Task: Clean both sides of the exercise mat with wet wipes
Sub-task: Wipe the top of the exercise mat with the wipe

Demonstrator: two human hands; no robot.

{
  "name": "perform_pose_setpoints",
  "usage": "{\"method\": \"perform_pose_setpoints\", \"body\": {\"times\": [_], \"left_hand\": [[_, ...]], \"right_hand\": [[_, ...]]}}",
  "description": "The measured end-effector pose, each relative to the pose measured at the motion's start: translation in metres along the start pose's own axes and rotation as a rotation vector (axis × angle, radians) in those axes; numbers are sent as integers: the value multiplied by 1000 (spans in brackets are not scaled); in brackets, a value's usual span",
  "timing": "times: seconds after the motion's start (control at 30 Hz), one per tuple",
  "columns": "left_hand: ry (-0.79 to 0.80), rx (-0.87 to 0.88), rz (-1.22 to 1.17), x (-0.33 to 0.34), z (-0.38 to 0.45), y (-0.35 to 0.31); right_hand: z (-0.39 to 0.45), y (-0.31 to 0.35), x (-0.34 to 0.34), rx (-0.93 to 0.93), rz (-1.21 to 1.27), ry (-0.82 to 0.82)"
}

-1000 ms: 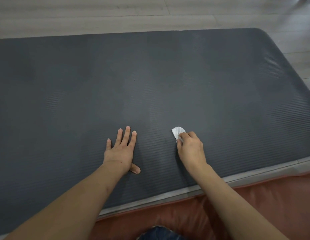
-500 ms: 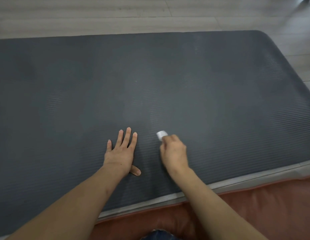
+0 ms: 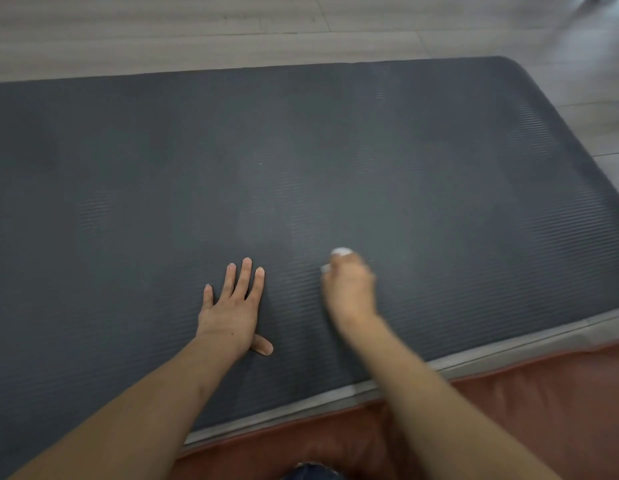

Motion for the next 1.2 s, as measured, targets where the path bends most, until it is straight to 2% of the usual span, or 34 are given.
{"method": "perform_pose_setpoints", "body": {"times": [0.07,0.13,0.2,0.3,0.33,0.4,0.47,0.53,0.6,0.67,0.77,0.83,0.97,1.13,1.2], "left_hand": [[-10,0,-1,0,0,1],[-16,0,-1,0,1,2],[-4,4,-5,1,0,1],[-4,4,-9,1,0,0],[-4,3,-9,0,-1,0],[1,1,-8,1,0,0],[3,0,-7,1,0,0],[-5,1,-5,1,0,1],[-1,-1,-4,0,0,1],[7,-1,-2,0,0,1],[17,-8,-2,0,-1,0],[17,-8,-4,-1,-1,-1],[16,-10,4,-1,0,-1],[15,-10,3,0,0,0],[15,-12,1,0,0,0]], "right_hand": [[-47,62,26,-274,75,140],[-46,58,23,-443,113,140],[-11,0,1,-377,17,113],[48,-115,-42,-17,-148,-12],[55,-135,-51,98,-156,-48],[48,-116,-48,171,-134,-117],[17,-52,-22,88,-27,-93],[-24,16,5,-177,73,-4],[-38,36,10,-335,144,84],[-19,3,1,-308,140,67],[1,-55,-26,-132,84,-2],[-1,-64,-33,-93,104,-8],[-14,-56,-28,-148,146,8],[-27,-58,-30,-188,152,159],[-25,-61,-32,-216,143,136]]}}
Point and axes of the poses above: each hand's wrist, its own z-axis towards the middle knuckle, its own x-axis out of the palm, y = z × x, the point moved 5 cm from there along z, towards the middle knuckle, and after that the axes turned 9 degrees about -y, right-handed, at the moved point
